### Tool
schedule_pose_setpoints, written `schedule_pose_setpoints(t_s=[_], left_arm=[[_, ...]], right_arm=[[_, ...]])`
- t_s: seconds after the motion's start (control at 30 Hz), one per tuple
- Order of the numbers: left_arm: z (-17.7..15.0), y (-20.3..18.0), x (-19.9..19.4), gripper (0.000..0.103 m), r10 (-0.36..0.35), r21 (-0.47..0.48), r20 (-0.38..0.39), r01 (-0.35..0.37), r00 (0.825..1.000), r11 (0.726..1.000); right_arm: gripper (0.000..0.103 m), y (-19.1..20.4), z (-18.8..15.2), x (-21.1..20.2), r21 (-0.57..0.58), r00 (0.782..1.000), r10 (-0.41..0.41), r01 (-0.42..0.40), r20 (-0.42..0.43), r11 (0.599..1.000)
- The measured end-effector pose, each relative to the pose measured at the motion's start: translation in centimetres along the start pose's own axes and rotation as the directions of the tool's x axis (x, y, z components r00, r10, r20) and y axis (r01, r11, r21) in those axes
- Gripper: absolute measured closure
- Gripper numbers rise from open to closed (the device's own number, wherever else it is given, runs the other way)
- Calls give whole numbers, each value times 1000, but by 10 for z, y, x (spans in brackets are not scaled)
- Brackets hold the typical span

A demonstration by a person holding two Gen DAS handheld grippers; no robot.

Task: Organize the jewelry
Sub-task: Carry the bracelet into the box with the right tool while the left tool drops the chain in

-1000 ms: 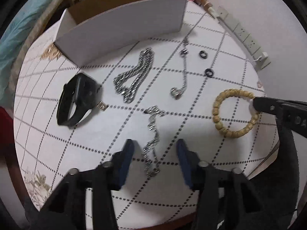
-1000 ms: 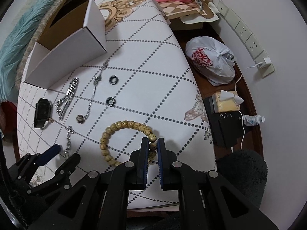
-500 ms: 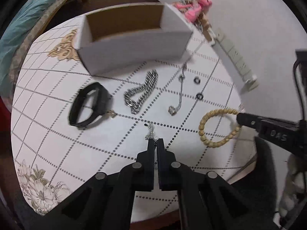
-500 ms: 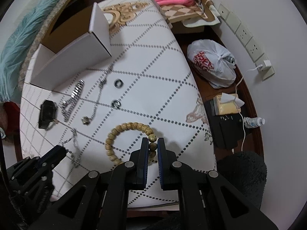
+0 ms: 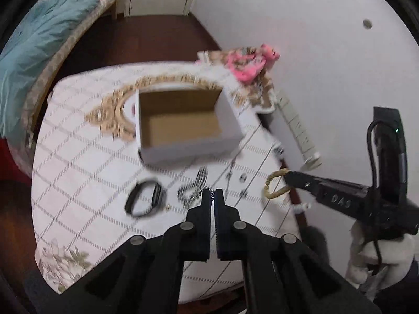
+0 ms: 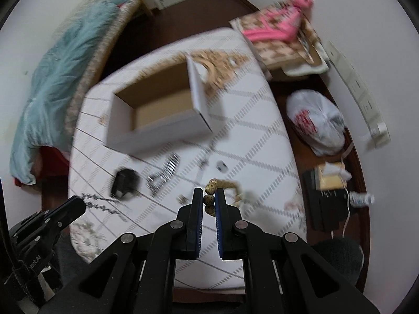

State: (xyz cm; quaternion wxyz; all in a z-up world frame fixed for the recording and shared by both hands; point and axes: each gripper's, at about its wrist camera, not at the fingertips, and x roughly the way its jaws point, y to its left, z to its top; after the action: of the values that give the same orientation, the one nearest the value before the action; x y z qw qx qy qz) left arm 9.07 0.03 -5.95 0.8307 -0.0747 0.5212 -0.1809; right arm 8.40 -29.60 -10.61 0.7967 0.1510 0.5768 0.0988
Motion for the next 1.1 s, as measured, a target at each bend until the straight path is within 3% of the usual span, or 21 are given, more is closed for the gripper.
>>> schedule_pose_setpoints(t_s=[0.17, 0.37, 0.63, 0.77, 0.83, 0.87, 0.93, 0.97, 1.0, 1.03, 1.1], left_arm=[[48, 0, -11, 103, -16, 23, 62, 15, 998, 1000], [94, 21, 18, 103, -23, 10, 26, 22, 999, 1000], [121, 58, 69, 103, -32, -65, -61, 28, 998, 998], [129, 68, 84, 99, 30, -96, -94, -39, 995, 995], [130, 73, 91, 97, 79, -109, -118, -92, 990, 990], [130, 75, 92, 97, 102, -106, -122, -115, 987, 988], [128, 77, 93, 96, 158, -94, -120, -170, 980, 981], [126, 79, 93, 95, 185, -91, -119, -196, 976, 976], [124, 80, 93, 84, 209, -83, -118, -219, 971, 972], [121, 82, 93, 51, 236, -78, -118, -246, 965, 966], [116, 85, 93, 0, 265, -74, -109, -274, 958, 959]], right_arm=[[94, 28, 47, -17, -60, 997, 48, -44, 56, 997], [94, 53, 102, 5, -105, 998, 41, -35, 58, 994], [94, 63, 142, 68, -103, 998, 24, -29, -51, 994], [94, 65, 152, 94, -113, 990, 54, -69, -132, 991], [93, 60, 156, 109, -107, 984, 24, -44, -178, 993], [91, 58, 156, 112, -102, 983, 9, -28, -183, 994], [71, 52, 153, 114, -98, 984, -27, 10, -175, 995], [51, 49, 151, 112, -99, 986, -47, 31, -162, 995], [35, 48, 149, 109, -101, 987, -50, 35, -152, 994], [31, 47, 145, 107, -113, 988, -72, 57, -135, 992], [27, 48, 138, 103, -149, 985, -136, 120, -103, 982]])
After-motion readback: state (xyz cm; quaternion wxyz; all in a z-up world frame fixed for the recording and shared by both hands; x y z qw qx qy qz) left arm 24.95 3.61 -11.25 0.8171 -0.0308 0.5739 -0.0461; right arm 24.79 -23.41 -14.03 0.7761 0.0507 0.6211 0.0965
